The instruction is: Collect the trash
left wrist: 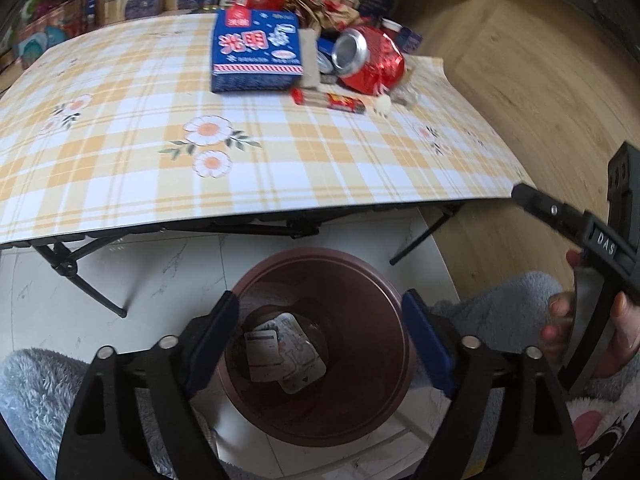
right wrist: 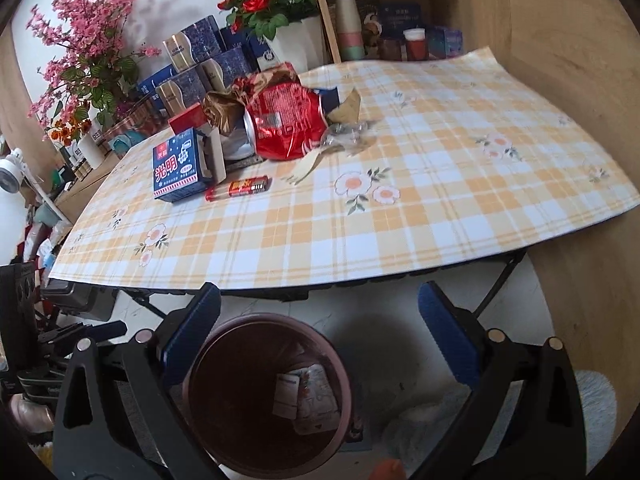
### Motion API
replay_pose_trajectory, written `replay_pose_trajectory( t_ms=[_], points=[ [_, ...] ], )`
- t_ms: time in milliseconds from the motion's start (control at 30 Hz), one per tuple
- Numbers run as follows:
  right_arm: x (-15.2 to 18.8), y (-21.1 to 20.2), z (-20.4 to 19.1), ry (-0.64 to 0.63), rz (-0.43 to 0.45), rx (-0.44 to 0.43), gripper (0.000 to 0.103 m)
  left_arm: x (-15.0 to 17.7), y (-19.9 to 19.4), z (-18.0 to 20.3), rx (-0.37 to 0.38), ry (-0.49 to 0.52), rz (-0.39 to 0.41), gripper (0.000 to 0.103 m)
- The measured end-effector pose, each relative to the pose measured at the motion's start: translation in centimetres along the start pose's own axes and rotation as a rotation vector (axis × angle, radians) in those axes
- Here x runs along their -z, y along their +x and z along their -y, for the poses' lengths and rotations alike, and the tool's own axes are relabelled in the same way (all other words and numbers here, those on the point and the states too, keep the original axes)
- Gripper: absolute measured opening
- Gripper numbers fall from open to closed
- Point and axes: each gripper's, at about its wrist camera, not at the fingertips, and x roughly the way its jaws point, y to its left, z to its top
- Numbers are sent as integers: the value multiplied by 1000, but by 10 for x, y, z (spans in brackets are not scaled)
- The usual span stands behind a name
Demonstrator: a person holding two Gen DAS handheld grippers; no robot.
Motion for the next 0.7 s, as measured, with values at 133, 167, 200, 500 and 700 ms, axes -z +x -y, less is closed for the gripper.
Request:
replay_pose_trajectory(
  t_ms=[133,167,200,500,700],
  points=[
    [0,6,2,2,-12,4,97,-2,-3,-5,2,-21,13,93],
    [0,8,2,-3,-21,-6,97,-4,-4,-6,6,-29,14,93],
    [0,9,2,-5,-26,-13,97,-4,-5,-8,8,-36,16,94],
    [-14,31,1,-47,-57,-78,97,-48,-17,-17,-110,-63,99,97],
    [-35,49,0,-60,-55,-101,97,-114,1,-17,-121,-83,170,97]
  ],
)
